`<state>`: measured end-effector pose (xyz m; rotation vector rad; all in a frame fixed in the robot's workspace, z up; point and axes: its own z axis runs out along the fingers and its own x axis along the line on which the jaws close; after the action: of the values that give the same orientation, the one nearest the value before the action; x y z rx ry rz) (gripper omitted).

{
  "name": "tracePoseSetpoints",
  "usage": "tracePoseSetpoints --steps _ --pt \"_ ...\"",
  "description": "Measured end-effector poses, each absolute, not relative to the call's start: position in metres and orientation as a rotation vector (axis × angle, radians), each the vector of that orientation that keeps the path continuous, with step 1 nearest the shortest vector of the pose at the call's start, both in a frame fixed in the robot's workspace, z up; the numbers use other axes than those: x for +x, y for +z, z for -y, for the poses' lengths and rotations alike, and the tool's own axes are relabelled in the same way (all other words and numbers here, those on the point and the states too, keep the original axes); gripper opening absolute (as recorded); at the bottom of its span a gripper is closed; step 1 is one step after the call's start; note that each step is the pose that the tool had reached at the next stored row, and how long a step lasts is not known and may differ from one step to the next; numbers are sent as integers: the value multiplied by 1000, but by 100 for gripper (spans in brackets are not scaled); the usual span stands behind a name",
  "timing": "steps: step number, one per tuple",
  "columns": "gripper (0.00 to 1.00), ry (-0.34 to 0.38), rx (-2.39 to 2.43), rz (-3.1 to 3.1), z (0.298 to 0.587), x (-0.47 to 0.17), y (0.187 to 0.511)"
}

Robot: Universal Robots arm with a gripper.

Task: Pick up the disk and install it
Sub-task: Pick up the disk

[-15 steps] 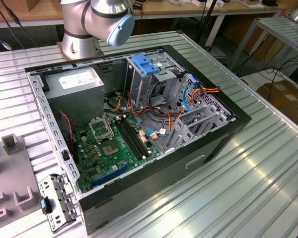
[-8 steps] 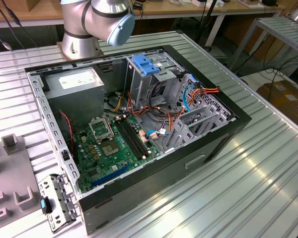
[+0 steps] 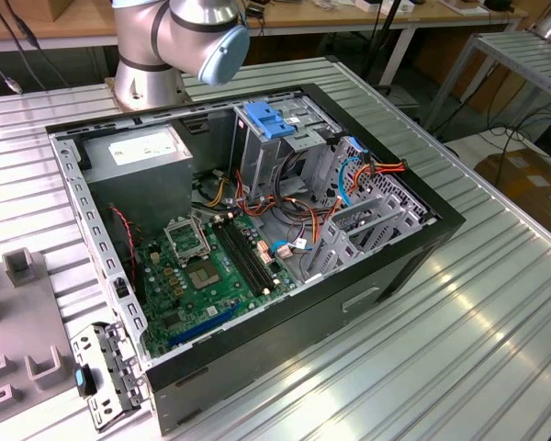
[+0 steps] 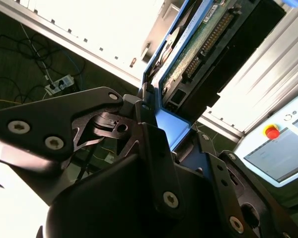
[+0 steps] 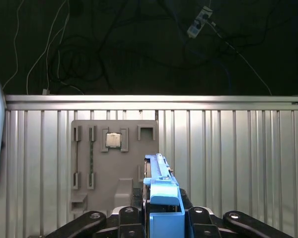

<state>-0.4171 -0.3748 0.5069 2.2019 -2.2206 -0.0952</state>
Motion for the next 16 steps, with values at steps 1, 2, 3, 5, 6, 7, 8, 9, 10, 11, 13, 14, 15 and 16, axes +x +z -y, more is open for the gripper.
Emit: tracePoseSetpoints --steps 1,2,3,5,6,7,8,9,10,11,13,14,15,16 --pt "37 -95 2202 2221 375 -415 507" --pt "37 -95 2202 2221 375 -412 507" --pt "37 -95 2202 2221 375 -411 507" --pt "37 -95 2202 2221 375 -409 507" --pt "37 -95 2202 2220 375 -407 507" --pt "37 -95 2202 2221 375 -406 507" --pt "37 -95 2202 2221 375 -404 507" --pt "37 -95 2202 2221 375 -402 507" --pt "37 -95 2202 2221 375 -401 507" --pt "37 -95 2202 2221 375 -398 507" --pt "37 -95 2202 2221 375 -394 507" --pt "37 -95 2202 2221 375 -392 507" --pt "37 -95 2202 2221 375 -391 507" --pt "37 -95 2202 2221 375 -390 507"
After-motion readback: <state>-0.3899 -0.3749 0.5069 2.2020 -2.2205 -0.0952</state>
